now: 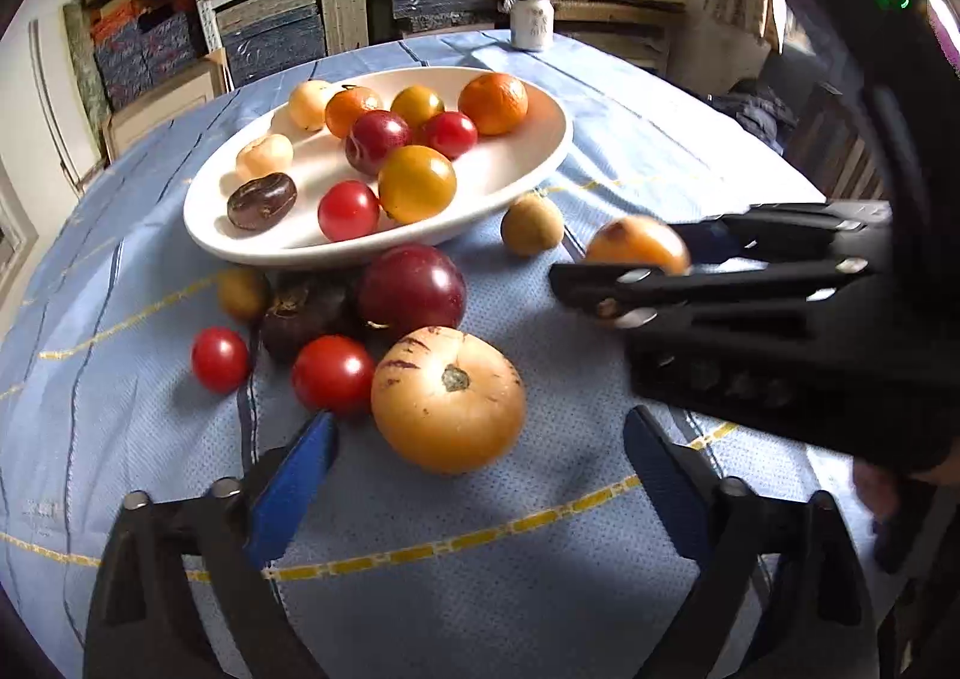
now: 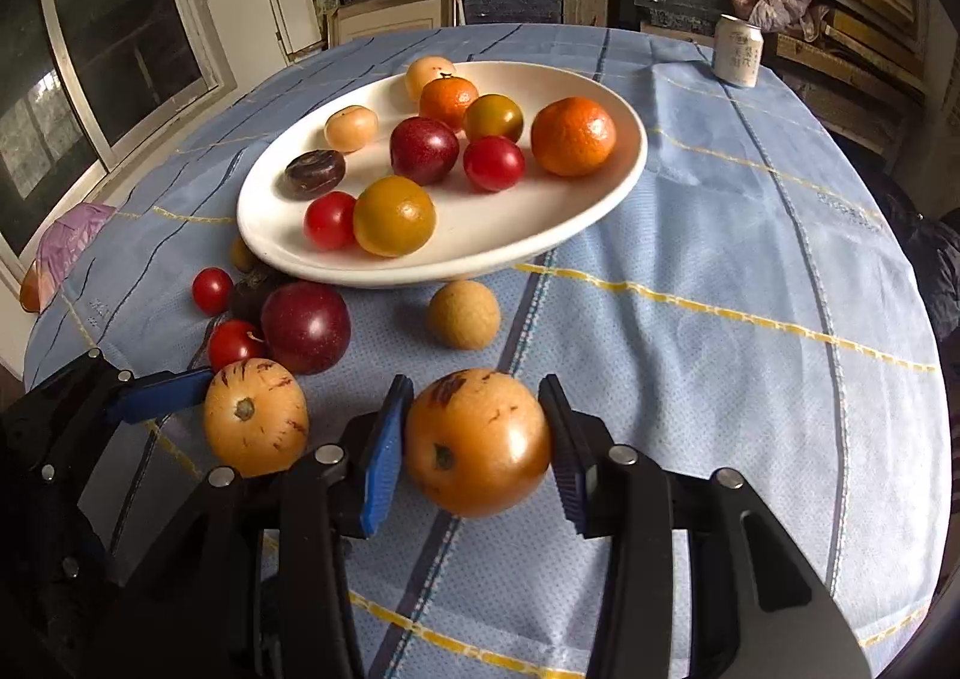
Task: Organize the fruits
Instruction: 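Grasp a large pale yellow fruit with the left gripper while the right gripper grasps a speckled orange fruit, then carry both fruits over the plate and open both grippers to release them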
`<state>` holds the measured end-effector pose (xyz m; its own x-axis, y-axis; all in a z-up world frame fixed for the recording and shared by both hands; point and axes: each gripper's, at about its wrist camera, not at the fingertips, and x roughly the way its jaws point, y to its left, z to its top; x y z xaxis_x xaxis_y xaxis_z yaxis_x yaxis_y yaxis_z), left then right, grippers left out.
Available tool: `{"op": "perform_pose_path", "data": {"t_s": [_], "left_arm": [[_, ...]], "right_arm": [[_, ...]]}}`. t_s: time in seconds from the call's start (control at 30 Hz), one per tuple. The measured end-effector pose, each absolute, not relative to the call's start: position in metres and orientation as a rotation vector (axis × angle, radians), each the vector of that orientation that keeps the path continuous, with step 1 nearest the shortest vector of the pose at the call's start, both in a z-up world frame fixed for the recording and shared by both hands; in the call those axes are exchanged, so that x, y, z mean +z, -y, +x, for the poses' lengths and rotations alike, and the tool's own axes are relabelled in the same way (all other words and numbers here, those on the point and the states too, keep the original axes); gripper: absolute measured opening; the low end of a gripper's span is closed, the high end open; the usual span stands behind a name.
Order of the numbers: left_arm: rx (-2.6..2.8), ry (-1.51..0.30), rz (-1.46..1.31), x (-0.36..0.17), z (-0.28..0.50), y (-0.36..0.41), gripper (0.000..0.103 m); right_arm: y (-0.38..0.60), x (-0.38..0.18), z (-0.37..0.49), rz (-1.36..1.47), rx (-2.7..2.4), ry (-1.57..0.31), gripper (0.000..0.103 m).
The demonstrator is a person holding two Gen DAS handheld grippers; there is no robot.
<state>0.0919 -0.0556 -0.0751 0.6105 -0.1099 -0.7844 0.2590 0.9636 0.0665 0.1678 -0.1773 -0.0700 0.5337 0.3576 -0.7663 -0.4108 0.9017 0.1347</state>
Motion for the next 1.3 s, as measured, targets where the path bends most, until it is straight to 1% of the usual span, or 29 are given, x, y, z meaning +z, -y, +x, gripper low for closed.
{"op": "perform_pose_path", "data": {"t_s": [0.03, 0.07, 0.1, 0.13, 0.17, 0.37, 0.67, 1.0, 1.1, 1.3], "left_arm": [[-0.209, -0.884, 0.203, -0.074, 0.09, 0.058, 0.067], [-0.213, -0.882, 0.205, -0.073, 0.09, 0.058, 0.06], [-0.224, -0.886, 0.196, -0.073, 0.09, 0.057, 0.057], [-0.228, -0.888, 0.181, -0.073, 0.092, 0.054, 0.049], [-0.227, -0.89, 0.168, -0.073, 0.095, 0.052, 0.044], [-0.286, -0.905, 0.09, -0.071, 0.104, 0.042, 0.044], [-0.32, -0.917, 0.058, -0.068, 0.102, 0.043, 0.044], [-0.366, -0.818, 0.036, -0.036, 0.086, 0.034, 0.044], [-0.345, -0.778, -0.015, -0.027, 0.095, 0.024, 0.044], [-0.276, -0.739, -0.009, -0.008, 0.128, 0.005, 0.044]], "right_arm": [[0.182, -0.069, 0.166, -0.061, 0.446, -0.892, 0.042], [0.188, -0.068, 0.165, -0.051, 0.435, -0.889, 0.042], [0.194, -0.067, 0.165, -0.04, 0.428, -0.888, 0.043], [0.199, -0.067, 0.165, -0.032, 0.42, -0.887, 0.042], [0.202, -0.067, 0.164, -0.029, 0.41, -0.885, 0.043], [0.212, -0.069, 0.16, -0.015, 0.407, -0.883, 0.043], [0.211, -0.063, 0.156, -0.015, 0.425, -0.857, 0.043], [0.204, -0.049, 0.157, -0.017, 0.424, -0.833, 0.043], [0.197, -0.039, 0.158, -0.027, 0.425, -0.804, 0.043], [0.179, -0.013, 0.169, -0.043, 0.455, -0.74, 0.043]]}}
